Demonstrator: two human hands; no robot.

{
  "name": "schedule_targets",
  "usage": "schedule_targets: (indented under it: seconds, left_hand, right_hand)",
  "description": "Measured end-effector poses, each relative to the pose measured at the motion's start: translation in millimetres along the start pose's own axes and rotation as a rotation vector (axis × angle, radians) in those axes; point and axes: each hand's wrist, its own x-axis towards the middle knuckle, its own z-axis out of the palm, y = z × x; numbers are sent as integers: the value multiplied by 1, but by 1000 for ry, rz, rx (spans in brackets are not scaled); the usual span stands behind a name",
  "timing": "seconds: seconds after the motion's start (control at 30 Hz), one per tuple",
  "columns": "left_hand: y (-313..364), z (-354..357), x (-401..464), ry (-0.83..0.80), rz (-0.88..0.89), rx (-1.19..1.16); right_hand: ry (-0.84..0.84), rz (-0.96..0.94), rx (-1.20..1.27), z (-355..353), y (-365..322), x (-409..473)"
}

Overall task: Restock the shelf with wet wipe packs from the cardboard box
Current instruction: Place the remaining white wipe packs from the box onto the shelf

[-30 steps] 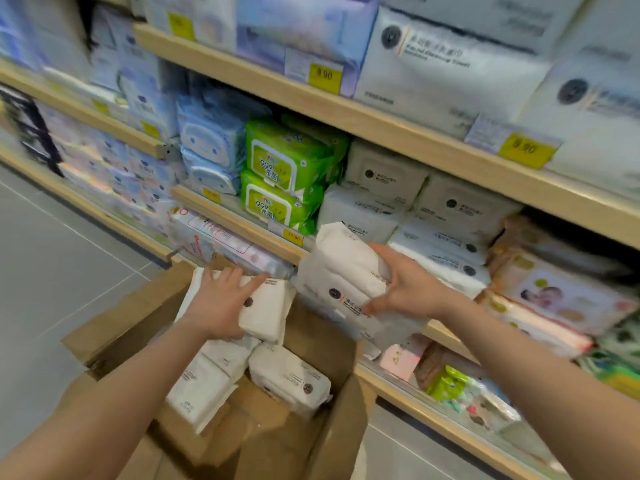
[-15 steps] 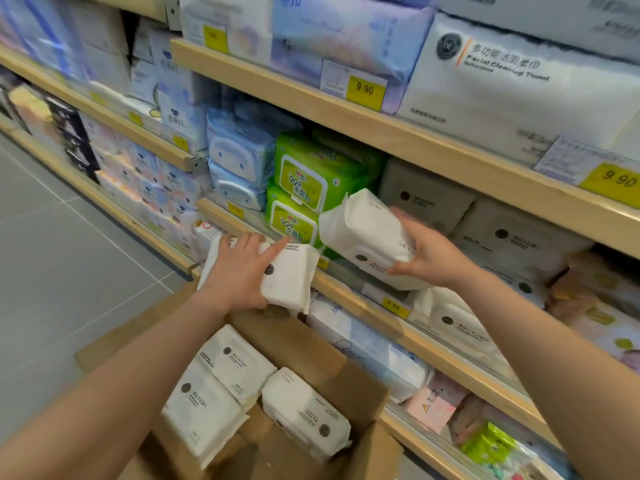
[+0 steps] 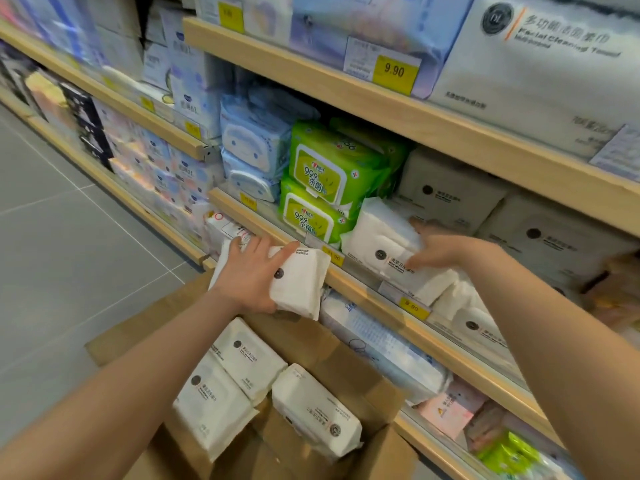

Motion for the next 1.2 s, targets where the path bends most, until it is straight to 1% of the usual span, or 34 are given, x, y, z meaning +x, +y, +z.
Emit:
schedule_targets:
  seconds: [0.07,0.17,0.2,0.3,0.53,0.67,0.77,0.9,1.1,1.13,1.2]
  left_hand:
    - [3,2,3,-7,-10,3]
    - [8,6,9,-10,-17,-6]
    - [10,7,10,-9,-15,-6]
    - [12,11,11,-23,-4,-8]
    - [11,9,11,-6,34,-9]
    - [10,7,13,-11,21,-9]
    - [10,9,13,-20,10,-9]
    - [11,10,15,-27,-2,-9]
    - [21,-2,13,-19,18,-12]
    - [25,-4,12,-13,23,-15]
    - [34,-11,8,-10,39,-7]
  right_hand:
    - [109,-15,-42,14,-10,0]
    - [355,10,-148,32,-21,0]
    - [396,18,-194,35,-22,1]
    - [436,15,-296,34,-22,6]
    - [434,42,-382,41,-30,12]
    - [336,27,-397,39,-28,17]
    - [304,-54,-391,38,-21,14]
    - [308,-161,-136,49,-7,11]
    - [221,-149,-82,46,-6,19]
    - [223,-166,-39,45,-7,14]
    - [306,-275,112,45,-13,-9]
